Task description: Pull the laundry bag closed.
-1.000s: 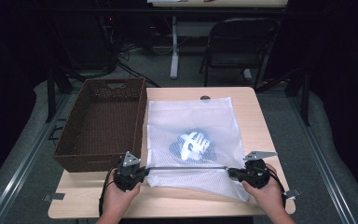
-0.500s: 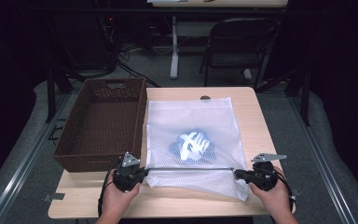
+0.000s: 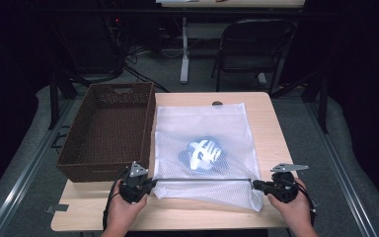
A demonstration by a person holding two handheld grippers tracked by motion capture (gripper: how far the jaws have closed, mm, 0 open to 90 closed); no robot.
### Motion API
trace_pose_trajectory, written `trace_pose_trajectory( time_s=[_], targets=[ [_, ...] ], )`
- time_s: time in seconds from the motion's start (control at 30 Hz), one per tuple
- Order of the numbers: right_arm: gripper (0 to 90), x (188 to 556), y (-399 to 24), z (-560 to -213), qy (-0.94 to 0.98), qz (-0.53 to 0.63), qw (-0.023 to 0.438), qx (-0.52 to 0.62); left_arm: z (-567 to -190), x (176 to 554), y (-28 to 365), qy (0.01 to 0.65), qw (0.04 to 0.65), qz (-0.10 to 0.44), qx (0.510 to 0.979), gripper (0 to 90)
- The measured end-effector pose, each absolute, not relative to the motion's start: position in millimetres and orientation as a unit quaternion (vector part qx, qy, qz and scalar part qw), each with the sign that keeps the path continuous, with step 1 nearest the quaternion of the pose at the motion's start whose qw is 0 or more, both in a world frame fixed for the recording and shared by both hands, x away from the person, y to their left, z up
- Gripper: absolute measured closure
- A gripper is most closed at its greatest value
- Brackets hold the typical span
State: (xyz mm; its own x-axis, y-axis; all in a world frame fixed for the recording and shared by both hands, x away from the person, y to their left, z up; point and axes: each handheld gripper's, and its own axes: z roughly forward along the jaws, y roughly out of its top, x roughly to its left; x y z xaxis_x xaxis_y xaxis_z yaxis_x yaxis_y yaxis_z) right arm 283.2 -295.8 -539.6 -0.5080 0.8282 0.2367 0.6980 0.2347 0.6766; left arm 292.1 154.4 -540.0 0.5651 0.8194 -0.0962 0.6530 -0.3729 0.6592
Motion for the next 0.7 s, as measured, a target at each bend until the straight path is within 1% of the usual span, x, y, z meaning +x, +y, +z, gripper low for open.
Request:
trace_pose_trajectory(
  time_s=[0.13,0.53,0.63,0.7],
  targets=[
    [86.6,281.6,-301.8,-539.2,0.778,0.379,0.094,0.492,-540.2,292.5,154.6,0.451,0.334,0.123,0.819,85.0],
    [86.6,276.1,-319.4,-540.9,0.772,0.374,0.095,0.505,-541.3,293.4,154.9,0.45,0.338,0.117,0.818,84.9],
    [86.6,275.0,-322.0,-541.2,0.768,0.378,0.095,0.509,-541.7,293.2,153.9,0.447,0.327,0.128,0.823,85.0],
    [86.6,273.9,-324.9,-540.0,0.766,0.376,0.101,0.512,-541.5,293.4,155.0,0.45,0.332,0.125,0.82,85.0]
  ],
)
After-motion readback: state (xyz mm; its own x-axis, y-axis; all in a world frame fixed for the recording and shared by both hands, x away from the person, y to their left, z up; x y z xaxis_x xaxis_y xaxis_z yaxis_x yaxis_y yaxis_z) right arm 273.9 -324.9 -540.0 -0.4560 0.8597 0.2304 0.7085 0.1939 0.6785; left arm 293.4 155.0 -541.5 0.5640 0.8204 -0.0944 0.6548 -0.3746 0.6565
